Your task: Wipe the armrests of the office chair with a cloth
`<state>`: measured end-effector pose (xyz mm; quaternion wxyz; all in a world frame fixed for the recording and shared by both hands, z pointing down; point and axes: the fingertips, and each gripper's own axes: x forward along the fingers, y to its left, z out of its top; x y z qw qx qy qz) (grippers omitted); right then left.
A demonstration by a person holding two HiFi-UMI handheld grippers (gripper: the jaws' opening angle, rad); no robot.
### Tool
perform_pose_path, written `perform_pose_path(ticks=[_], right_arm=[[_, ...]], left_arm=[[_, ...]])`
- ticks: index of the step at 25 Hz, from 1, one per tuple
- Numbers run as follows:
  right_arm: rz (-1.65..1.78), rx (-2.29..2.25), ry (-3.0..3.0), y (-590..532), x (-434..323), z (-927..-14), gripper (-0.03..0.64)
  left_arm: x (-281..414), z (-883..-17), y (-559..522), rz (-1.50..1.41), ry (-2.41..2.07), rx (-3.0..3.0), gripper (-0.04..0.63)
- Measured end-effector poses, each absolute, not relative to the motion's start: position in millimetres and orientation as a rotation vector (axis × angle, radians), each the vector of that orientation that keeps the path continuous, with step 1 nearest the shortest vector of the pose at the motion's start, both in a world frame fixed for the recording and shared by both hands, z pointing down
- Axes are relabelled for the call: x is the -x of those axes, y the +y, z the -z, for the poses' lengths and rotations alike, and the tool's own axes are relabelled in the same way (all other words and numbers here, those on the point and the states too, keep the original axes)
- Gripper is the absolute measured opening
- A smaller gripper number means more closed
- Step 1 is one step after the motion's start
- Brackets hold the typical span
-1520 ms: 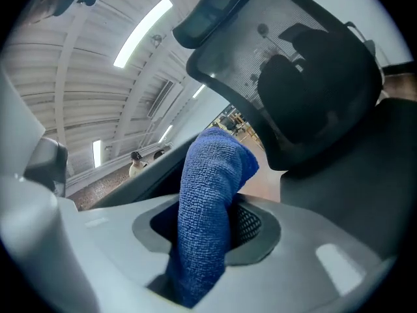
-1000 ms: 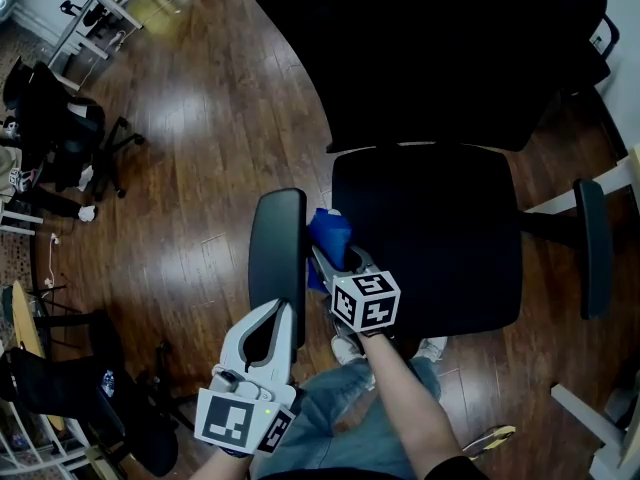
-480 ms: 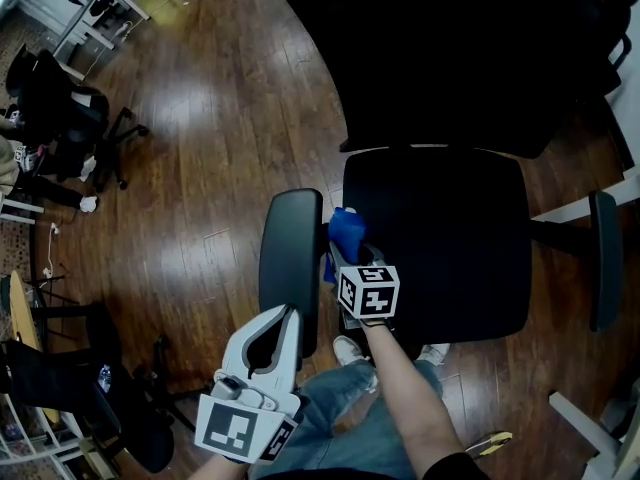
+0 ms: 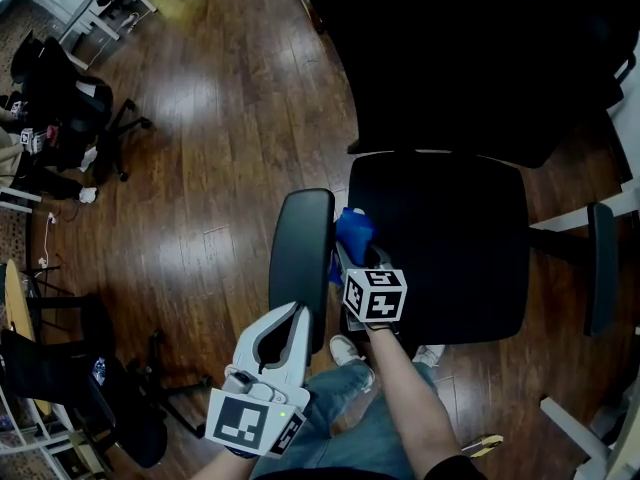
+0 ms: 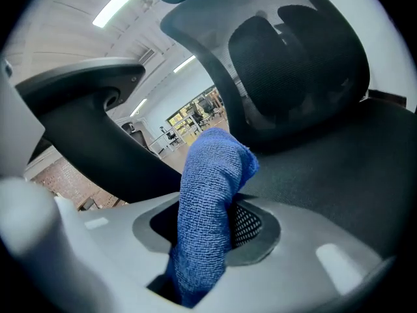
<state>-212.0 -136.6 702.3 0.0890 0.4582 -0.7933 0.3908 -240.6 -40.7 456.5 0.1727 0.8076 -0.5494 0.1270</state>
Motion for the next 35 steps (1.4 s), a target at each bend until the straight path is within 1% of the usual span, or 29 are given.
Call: perform_pose_path(ticks=[6, 16, 22, 27, 31, 35], right_arm=[[-1.111, -1.416, -2.391, -125, 193, -643, 0.145], [-0.941, -1.505, -2.469, -108, 164, -511, 0.146], [-0.958, -1.443, -2.564, -99, 181, -461, 0.146], [-0.967, -1.328, -2.637, -88, 212, -433, 0.146], [-0.957, -1.287, -2.666, -85, 240, -426, 0.146], [-0.951, -1.338, -2.659, -81, 262, -427, 0.146]], left_arm=[[245, -465, -39, -0.351, -1.543, -2.237, 0.005], [243, -459, -44, -0.357, -1.493, -2.191, 0.005], [254, -443, -54, -0.363, -1.584, -2.153, 0.005], [277, -424, -58, -0.337, -1.678, -2.102, 0.005], [300, -423, -58, -0.313, -1.710, -2.079, 0.005], [325, -427, -62, -0.304, -1.701, -2.093, 0.005]])
